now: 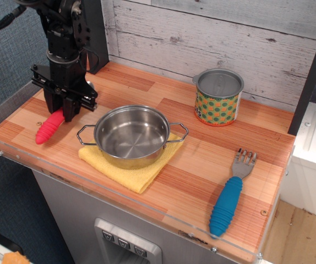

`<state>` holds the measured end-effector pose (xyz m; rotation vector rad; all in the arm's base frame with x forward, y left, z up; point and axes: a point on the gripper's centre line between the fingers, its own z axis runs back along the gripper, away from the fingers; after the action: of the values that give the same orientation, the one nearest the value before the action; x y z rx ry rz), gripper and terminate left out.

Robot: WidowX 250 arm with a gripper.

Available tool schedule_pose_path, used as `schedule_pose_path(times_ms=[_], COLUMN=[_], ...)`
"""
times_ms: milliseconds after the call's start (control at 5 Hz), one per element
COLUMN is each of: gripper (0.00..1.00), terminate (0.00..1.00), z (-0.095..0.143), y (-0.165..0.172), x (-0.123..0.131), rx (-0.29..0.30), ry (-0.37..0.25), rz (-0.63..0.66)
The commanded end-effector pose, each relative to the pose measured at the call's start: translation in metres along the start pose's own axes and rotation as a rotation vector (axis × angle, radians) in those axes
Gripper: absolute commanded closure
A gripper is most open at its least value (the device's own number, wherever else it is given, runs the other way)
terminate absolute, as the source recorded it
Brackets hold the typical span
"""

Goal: Move the red spoon to the left of the pot

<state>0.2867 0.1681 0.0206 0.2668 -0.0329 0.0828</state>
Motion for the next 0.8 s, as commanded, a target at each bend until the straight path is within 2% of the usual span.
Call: schedule_pose_path(times_ms=[0,200,400,600], gripper=[1.0,0.0,0.0,0.0], terminate=[0.0,0.0,0.0,0.0], z=[0.0067,0.0101,0.0112,0.0157], y=[0.0013,0.0018,0.0029,0.0056], x=[-0.0144,-0.0153,-0.0143,-0.0138], rx=[0.011,-0.001,-0.025,-0.015], ry=[-0.04,-0.05,-0.054,-0.051], rz=[-0.015,-0.032,-0.072,-0.064])
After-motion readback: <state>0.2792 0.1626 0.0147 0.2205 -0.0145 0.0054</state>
